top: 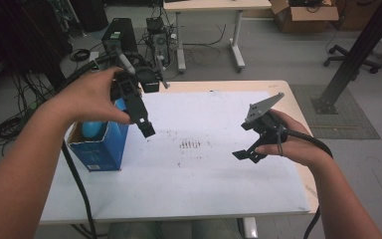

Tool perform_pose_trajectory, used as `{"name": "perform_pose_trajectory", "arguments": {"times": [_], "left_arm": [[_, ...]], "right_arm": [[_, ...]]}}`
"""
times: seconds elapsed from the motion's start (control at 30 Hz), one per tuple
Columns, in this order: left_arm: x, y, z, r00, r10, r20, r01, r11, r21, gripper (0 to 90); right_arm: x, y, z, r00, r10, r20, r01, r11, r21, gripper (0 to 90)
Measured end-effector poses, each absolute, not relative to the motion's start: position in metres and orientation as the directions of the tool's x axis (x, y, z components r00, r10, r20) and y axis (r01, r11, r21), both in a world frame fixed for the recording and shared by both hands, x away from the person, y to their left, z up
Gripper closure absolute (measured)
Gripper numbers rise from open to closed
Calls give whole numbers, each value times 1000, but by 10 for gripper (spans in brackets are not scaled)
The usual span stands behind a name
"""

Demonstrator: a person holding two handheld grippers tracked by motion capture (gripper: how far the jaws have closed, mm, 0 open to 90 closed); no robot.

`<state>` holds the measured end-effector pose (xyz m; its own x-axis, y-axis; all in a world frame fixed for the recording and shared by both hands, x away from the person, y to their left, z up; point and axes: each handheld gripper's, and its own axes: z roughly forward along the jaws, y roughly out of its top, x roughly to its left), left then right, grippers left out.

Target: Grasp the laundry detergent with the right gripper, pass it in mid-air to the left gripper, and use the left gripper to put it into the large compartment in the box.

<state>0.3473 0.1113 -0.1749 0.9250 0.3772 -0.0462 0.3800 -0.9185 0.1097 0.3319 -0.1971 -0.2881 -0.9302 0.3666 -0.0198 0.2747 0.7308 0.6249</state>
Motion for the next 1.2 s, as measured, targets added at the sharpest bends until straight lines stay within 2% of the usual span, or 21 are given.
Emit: {"name": "perform_pose_trajectory", "arguments": {"times": [0.23,0.63,1.2], "left_arm": [[349,93,-194,958,282,-54,284,-957,56,2],[347,81,-213,975,206,-83,210,-977,37,3],[347,84,-215,974,216,-71,219,-975,37,4]], "right_arm": [[337,-197,-292,-942,335,-14,267,775,573,28],[345,-194,-299,-954,299,4,257,812,523,30],[345,-185,-297,-962,273,5,237,827,510,32]]}}
